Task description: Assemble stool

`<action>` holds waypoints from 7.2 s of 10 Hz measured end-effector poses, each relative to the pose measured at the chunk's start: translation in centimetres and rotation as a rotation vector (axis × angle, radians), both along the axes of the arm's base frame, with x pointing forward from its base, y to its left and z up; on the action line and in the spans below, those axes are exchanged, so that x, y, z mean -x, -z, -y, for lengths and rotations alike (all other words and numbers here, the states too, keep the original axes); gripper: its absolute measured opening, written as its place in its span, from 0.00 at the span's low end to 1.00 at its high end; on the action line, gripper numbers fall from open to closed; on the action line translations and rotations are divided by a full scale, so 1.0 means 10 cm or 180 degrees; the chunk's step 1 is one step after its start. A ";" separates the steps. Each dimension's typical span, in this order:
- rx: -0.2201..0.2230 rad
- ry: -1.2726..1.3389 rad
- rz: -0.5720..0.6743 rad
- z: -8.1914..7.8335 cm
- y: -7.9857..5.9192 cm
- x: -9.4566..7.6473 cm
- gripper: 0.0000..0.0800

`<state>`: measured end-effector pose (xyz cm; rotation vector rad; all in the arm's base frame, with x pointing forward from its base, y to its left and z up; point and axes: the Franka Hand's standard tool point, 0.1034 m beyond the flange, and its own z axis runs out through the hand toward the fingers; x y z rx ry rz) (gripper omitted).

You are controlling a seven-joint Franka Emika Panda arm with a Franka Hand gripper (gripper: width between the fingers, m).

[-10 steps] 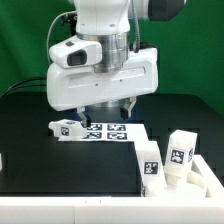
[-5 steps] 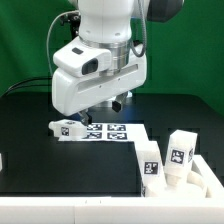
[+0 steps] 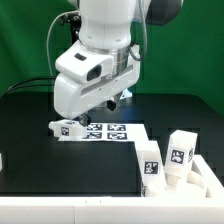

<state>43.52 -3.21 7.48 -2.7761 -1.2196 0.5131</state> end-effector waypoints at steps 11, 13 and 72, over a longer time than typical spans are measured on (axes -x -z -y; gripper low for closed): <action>0.1412 0.0039 -0.0712 0.26 0.31 0.49 0.81; 0.1660 0.0024 -0.1020 0.21 0.34 0.53 0.81; 0.2303 -0.0992 -0.0658 0.15 -0.04 0.37 0.40</action>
Offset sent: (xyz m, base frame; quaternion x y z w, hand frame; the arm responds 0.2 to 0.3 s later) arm 0.0000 0.0000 0.0000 0.0000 -0.1296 0.0000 0.9916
